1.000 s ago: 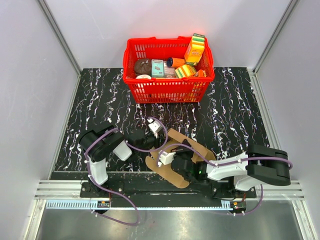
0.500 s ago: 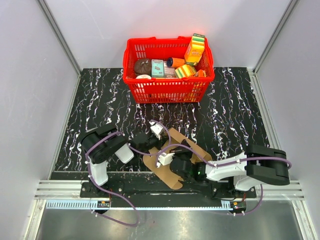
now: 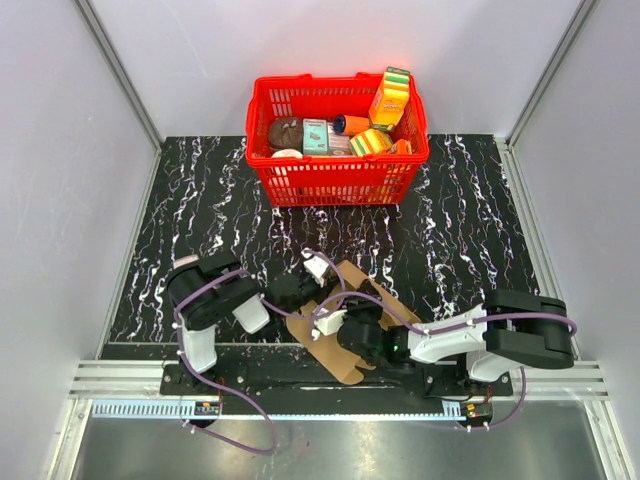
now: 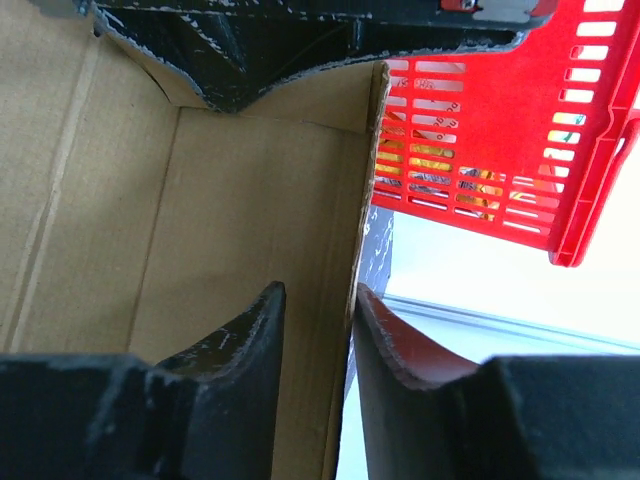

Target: Fold the paper box

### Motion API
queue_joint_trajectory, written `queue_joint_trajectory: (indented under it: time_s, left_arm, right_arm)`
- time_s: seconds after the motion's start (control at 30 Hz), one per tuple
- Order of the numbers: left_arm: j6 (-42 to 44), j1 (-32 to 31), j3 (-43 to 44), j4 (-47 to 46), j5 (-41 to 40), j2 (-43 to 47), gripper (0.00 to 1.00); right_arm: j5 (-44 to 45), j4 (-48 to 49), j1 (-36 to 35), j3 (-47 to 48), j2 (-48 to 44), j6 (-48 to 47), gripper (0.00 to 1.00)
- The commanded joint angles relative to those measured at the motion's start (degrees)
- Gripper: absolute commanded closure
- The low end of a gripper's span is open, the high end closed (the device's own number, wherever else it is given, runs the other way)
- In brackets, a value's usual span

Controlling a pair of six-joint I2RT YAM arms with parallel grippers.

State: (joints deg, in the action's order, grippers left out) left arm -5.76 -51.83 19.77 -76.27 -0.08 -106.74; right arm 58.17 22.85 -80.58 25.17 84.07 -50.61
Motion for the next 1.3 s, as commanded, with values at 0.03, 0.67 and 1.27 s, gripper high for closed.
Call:
queue_joint_trajectory:
  time_s: [0.03,0.67,1.27]
  left_arm:
    - [0.8,-1.7,-1.4,-17.2,1.2,-2.0,1.0]
    - [1.3,-2.7,-2.5,-18.7,-1.2,-2.9,1.0]
    - [-0.7,-2.7,-1.8,-17.0,-7.6,-2.7,1.0]
  right_arm:
    - [-1.0,3.7,-0.8,1.4,0.8,1.3,0.51]
    - [-3.1,-11.5,-1.7,5.2,-23.2,11.6,0.24]
    - [-20.1,-21.0,-2.3,5.2,-33.6,24.7,0.21]
